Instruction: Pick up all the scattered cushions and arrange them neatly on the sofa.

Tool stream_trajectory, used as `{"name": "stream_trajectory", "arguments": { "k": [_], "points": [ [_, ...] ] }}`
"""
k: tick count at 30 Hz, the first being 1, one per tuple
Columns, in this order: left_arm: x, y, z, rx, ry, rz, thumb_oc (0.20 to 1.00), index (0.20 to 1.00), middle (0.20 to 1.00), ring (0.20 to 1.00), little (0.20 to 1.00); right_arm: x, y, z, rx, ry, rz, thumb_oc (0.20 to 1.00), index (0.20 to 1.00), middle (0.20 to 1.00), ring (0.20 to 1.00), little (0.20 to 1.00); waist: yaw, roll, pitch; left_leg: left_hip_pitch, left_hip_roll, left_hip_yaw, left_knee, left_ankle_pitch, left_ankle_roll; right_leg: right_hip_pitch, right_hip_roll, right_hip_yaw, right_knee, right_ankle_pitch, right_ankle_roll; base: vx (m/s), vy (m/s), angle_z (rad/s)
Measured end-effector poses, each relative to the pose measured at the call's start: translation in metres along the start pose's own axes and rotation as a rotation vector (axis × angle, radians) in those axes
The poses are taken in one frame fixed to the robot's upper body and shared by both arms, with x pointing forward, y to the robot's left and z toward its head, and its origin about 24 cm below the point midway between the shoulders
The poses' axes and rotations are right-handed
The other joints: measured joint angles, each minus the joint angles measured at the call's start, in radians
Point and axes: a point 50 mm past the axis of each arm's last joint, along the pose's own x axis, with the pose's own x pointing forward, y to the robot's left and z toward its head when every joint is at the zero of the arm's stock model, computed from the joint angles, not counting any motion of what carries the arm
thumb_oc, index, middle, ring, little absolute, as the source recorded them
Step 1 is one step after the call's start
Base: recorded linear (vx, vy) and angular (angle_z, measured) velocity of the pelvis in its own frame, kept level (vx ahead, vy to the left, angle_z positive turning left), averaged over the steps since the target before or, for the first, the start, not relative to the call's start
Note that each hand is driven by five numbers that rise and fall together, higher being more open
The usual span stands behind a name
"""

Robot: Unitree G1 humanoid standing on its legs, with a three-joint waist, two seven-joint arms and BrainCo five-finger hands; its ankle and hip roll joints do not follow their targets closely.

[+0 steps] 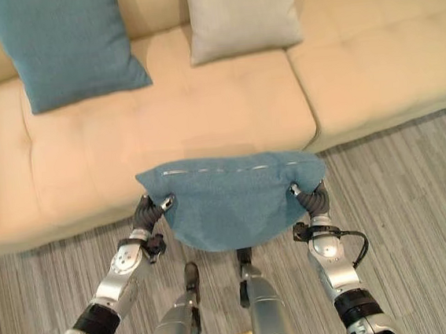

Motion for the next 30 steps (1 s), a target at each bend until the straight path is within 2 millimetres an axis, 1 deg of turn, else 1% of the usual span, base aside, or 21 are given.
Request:
{"name": "stream_trajectory", "arguments": {
  "k": [1,4,5,7,9,10,11,12,13,14,15,16,18,21,24,25,26,27,28,29,30],
  "points": [
    [-0.002,0.001,-0.003,-0.002,0.009,-0.004,0.2,0.2,0.2,0.2,0.2,-0.002,-0.002,-0.002,-0.008,0.007,0.004,0.2,0.2,0.2,0.2,0.2,-0.009,0.003,-0.004,0.039,-0.009,-0.015,-0.003,-0.006,0.004,0.034,-0.003,0.024,-0.013,0.006,0.011,0.08,0.147,-0.47],
    [-0.002,0.0,-0.003,0.001,0.014,-0.024,0.2,0.2,0.2,0.2,0.2,-0.008,-0.007,-0.008,-0.009,0.03,0.008,0.2,0.2,0.2,0.2,0.2,-0.023,-0.002,-0.009,0.103,-0.013,0.014,-0.033,-0.015,0.008,0.075,0.0,0.051,-0.033,0.023,0.031,0.11,0.214,-0.43],
    [-0.007,0.008,-0.008,0.011,0.035,-0.005,0.2,0.2,0.2,0.2,0.2,-0.011,0.0,-0.01,0.014,0.042,0.02,0.2,0.2,0.2,0.2,0.2,-0.028,-0.015,-0.019,0.152,-0.015,0.06,-0.054,-0.026,0.022,0.104,0.003,0.085,-0.05,0.029,0.045,0.02,0.17,-0.7],
    [-0.011,0.011,-0.012,0.018,0.052,-0.007,0.2,0.2,0.2,0.2,0.2,-0.017,0.001,-0.015,0.013,0.062,0.03,0.2,0.2,0.2,0.2,0.2,-0.035,-0.026,-0.032,0.183,-0.031,0.105,-0.055,-0.037,0.038,0.124,0.004,0.144,-0.075,0.06,0.058,0.0,0.167,-0.88],
    [-0.017,0.017,-0.016,0.016,0.064,0.011,0.2,0.2,0.2,0.2,0.2,-0.018,0.005,-0.016,0.003,0.066,0.059,0.2,0.2,0.2,0.2,0.2,-0.03,-0.04,-0.039,0.212,-0.047,0.187,-0.06,-0.049,0.057,0.129,0.007,0.207,-0.112,0.113,0.12,0.0,0.063,-1.32],
    [-0.019,0.02,-0.018,0.011,0.074,0.023,0.2,0.2,0.2,0.2,0.2,-0.019,0.007,-0.018,-0.004,0.072,0.076,0.2,0.2,0.2,0.2,0.2,-0.021,-0.048,-0.045,0.231,-0.056,0.248,-0.077,-0.051,0.071,0.132,-0.014,0.18,-0.16,0.073,0.133,0.05,0.048,-1.96],
    [-0.022,0.022,-0.022,0.012,0.096,0.024,0.2,0.2,0.2,0.2,0.2,-0.022,0.008,-0.022,-0.009,0.096,0.078,0.2,0.2,0.2,0.2,0.2,-0.01,-0.035,-0.044,0.241,-0.022,0.336,-0.082,-0.049,0.081,0.106,-0.038,0.014,-0.115,0.015,0.122,0.15,-0.008,-1.9],
    [-0.026,0.025,-0.025,0.018,0.111,0.027,0.2,0.2,0.2,0.2,0.2,-0.026,0.009,-0.027,-0.016,0.12,0.086,0.2,0.2,0.2,0.2,0.2,-0.002,-0.035,-0.045,0.257,-0.006,0.379,-0.082,-0.05,0.082,0.106,-0.066,-0.139,-0.063,0.005,0.11,0.17,-0.051,-1.6],
    [-0.03,0.026,-0.03,0.022,0.135,0.03,0.2,0.2,0.2,0.2,0.2,-0.031,0.008,-0.032,-0.032,0.141,0.1,0.2,0.2,0.2,0.2,0.2,0.004,-0.035,-0.047,0.278,0.007,0.408,-0.085,-0.056,0.08,0.13,-0.109,-0.333,-0.018,-0.007,0.102,0.1,-0.067,-1.11],
    [-0.036,0.028,-0.036,0.022,0.162,0.035,0.2,0.2,0.2,0.2,0.2,-0.036,0.008,-0.037,-0.05,0.162,0.115,0.2,0.2,0.2,0.2,0.2,0.015,-0.039,-0.055,0.303,0.013,0.428,-0.085,-0.067,0.071,0.173,-0.143,-0.446,0.019,-0.016,0.102,0.05,-0.066,-0.87],
    [-0.04,0.028,-0.04,0.022,0.18,0.033,0.2,0.2,0.2,0.2,0.2,-0.041,0.007,-0.041,-0.054,0.178,0.119,0.2,0.2,0.2,0.2,0.2,0.015,-0.04,-0.067,0.311,0.012,0.437,-0.085,-0.069,0.062,0.206,-0.157,-0.458,0.02,-0.017,0.106,0.04,-0.071,-0.54],
    [-0.042,0.027,-0.042,0.019,0.187,0.024,0.2,0.2,0.2,0.2,0.2,-0.044,0.004,-0.043,-0.059,0.187,0.119,0.2,0.2,0.2,0.2,0.2,0.007,-0.039,-0.072,0.313,0.019,0.437,-0.084,-0.064,0.055,0.219,-0.142,-0.438,-0.003,-0.017,0.098,0.1,-0.082,-0.1],
    [-0.044,0.022,-0.047,0.017,0.213,0.001,0.2,0.2,0.2,0.2,0.2,-0.051,-0.003,-0.049,-0.074,0.212,0.112,0.2,0.2,0.2,0.2,0.2,-0.004,-0.023,-0.078,0.315,0.029,0.43,-0.085,-0.056,0.041,0.225,-0.108,-0.381,-0.023,-0.017,0.076,0.09,-0.11,0.06],
    [-0.045,0.012,-0.051,0.021,0.23,-0.033,0.2,0.2,0.2,0.2,0.2,-0.057,-0.015,-0.055,-0.105,0.243,0.096,0.2,0.2,0.2,0.2,0.2,-0.006,0.017,-0.087,0.304,0.056,0.415,-0.041,-0.05,0.027,0.253,-0.074,-0.356,-0.063,-0.018,0.036,0.07,-0.172,-0.01],
    [-0.044,0.01,-0.051,0.016,0.229,-0.042,0.2,0.2,0.2,0.2,0.2,-0.058,-0.017,-0.056,-0.109,0.255,0.092,0.2,0.2,0.2,0.2,0.2,0.003,-0.002,-0.084,0.203,0.075,0.347,0.202,-0.047,0.012,0.257,-0.057,-0.298,-0.082,-0.036,0.009,0.04,-0.087,-0.17],
    [-0.045,0.008,-0.052,0.012,0.233,-0.044,0.2,0.2,0.2,0.2,0.2,-0.057,-0.017,-0.055,-0.113,0.252,0.093,0.2,0.2,0.2,0.2,0.2,0.019,-0.018,-0.079,0.143,0.072,0.279,0.31,-0.055,0.006,0.271,-0.049,-0.247,-0.102,-0.032,0.001,0.04,-0.029,-0.6],
    [-0.045,0.007,-0.052,0.007,0.23,-0.046,0.2,0.2,0.2,0.2,0.2,-0.056,-0.019,-0.054,-0.119,0.244,0.093,0.2,0.2,0.2,0.2,0.2,0.027,-0.022,-0.08,0.104,0.044,0.195,0.365,-0.073,-0.002,0.271,-0.042,-0.212,-0.116,-0.024,-0.013,0.12,-0.016,-0.92],
    [-0.046,0.006,-0.052,0.003,0.228,-0.049,0.2,0.2,0.2,0.2,0.2,-0.053,-0.02,-0.05,-0.124,0.228,0.093,0.2,0.2,0.2,0.2,0.2,0.041,-0.028,-0.076,0.085,-0.006,0.115,0.314,-0.093,-0.007,0.27,-0.041,-0.192,-0.142,-0.028,-0.007,0.13,-0.004,-1.04],
    [-0.046,0.005,-0.053,0.003,0.233,-0.052,0.2,0.2,0.2,0.2,0.2,-0.052,-0.02,-0.05,-0.128,0.227,0.095,0.2,0.2,0.2,0.2,0.2,0.054,-0.042,-0.082,0.079,-0.058,0.055,0.205,-0.092,-0.005,0.271,-0.034,-0.145,-0.184,-0.047,0.023,0.13,-0.005,-1.35],
    [-0.046,0.001,-0.053,-0.01,0.229,-0.057,0.2,0.2,0.2,0.2,0.2,-0.048,-0.024,-0.046,-0.145,0.212,0.094,0.2,0.2,0.2,0.2,0.2,0.08,-0.004,-0.081,0.076,-0.028,0.026,0.091,-0.08,-0.004,0.233,0.01,-0.143,-0.094,-0.074,-0.004,0.12,0.012,-1.03],
    [-0.045,-0.001,-0.048,-0.007,0.207,-0.075,0.2,0.2,0.2,0.2,0.2,-0.044,-0.028,-0.043,-0.158,0.197,0.09,0.2,0.2,0.2,0.2,0.2,0.067,0.009,-0.073,0.039,0.006,0.004,0.099,-0.076,-0.034,0.181,0.015,-0.152,0.14,-0.13,-0.037,0.1,0.029,-0.51]
  ]
}}
